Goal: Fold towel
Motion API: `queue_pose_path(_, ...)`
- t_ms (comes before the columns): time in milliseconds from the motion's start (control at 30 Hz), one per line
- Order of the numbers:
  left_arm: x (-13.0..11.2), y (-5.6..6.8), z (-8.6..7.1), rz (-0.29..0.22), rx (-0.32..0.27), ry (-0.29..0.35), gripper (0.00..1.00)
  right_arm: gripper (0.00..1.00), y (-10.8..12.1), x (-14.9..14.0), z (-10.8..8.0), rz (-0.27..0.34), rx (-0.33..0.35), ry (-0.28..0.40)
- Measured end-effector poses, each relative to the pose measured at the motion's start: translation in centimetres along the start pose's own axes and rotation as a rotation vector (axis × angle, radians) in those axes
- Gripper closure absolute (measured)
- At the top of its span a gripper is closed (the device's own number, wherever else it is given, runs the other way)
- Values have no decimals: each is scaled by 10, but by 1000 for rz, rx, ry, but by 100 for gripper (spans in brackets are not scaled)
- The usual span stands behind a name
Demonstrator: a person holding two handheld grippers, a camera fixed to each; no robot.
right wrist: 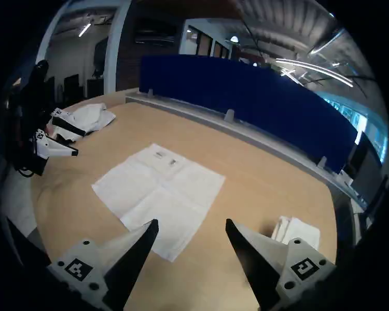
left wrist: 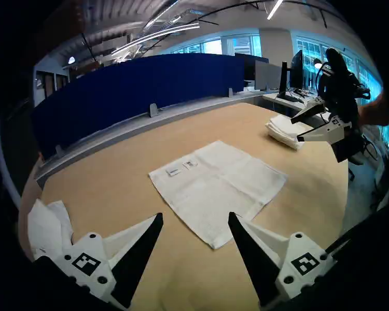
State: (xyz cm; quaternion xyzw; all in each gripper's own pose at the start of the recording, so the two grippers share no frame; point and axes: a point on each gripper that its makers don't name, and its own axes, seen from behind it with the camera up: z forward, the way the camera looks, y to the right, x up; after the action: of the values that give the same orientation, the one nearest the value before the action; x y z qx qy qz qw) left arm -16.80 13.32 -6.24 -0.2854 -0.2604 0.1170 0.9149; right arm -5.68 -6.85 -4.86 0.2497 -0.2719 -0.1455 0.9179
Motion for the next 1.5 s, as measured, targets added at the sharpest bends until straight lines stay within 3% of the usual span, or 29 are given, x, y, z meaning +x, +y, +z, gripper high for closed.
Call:
queue_pose_path(367,-44,14,28,-12,-28,-92,6,0,-12,-52,31,12,50,-99)
queue_pose_path(667,-69,23,45,-56,-58,-151,7,0,-21,-82,43,12,75,-152)
queue_pose_path(867,-77,25,58,-60,-66,-184,7,0,-24,-92,48,22,89,-166)
queue_pose_path(1067,-81,29,67,-32,-71,-200,7,2,-25,-101,53,31,99,-181)
queue_pose_path(1500,-90,37,72,-12,-83,-242,8,13,-34,-111,58,26,123,-202)
